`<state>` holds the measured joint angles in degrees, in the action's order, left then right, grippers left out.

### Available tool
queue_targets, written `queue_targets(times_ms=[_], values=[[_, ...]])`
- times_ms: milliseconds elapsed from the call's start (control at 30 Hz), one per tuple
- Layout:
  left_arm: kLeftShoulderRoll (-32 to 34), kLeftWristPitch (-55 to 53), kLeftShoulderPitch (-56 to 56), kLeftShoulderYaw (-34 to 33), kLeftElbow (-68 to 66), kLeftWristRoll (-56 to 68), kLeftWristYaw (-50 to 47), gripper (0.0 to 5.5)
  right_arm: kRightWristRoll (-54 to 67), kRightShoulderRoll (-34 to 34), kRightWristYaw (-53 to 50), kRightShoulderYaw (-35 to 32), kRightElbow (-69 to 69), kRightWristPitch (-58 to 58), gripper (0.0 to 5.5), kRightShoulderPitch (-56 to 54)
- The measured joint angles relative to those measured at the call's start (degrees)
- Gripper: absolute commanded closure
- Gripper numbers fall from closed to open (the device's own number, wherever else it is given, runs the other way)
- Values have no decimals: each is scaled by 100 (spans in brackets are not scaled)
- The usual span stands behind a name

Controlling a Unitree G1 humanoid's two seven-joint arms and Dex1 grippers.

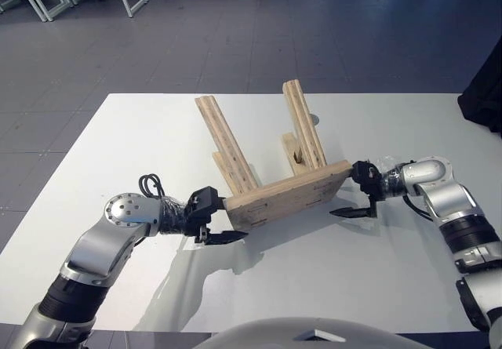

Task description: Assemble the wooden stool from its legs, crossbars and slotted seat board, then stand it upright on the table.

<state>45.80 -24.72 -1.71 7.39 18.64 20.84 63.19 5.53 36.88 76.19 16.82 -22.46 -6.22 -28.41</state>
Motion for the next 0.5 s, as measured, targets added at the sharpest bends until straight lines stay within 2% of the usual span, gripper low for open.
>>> queue_targets(times_ms=[167,300,400,500], values=[[-204,-39,-78,66,-157,-63,-174,335,1072,47,817,-274,728,-1413,153,-24],[-201,59,-99,49,-341,105,105,396,1346,69,922,-352,1089,-2030,232,-23],[-134,282,-271,-8,-680,122,386,399,1438,212,943,-356,1334,-2149,291,39],[-98,359,-538,-36,-997,155,749,399,1315,380,813,-363,1779,-1744,340,426]])
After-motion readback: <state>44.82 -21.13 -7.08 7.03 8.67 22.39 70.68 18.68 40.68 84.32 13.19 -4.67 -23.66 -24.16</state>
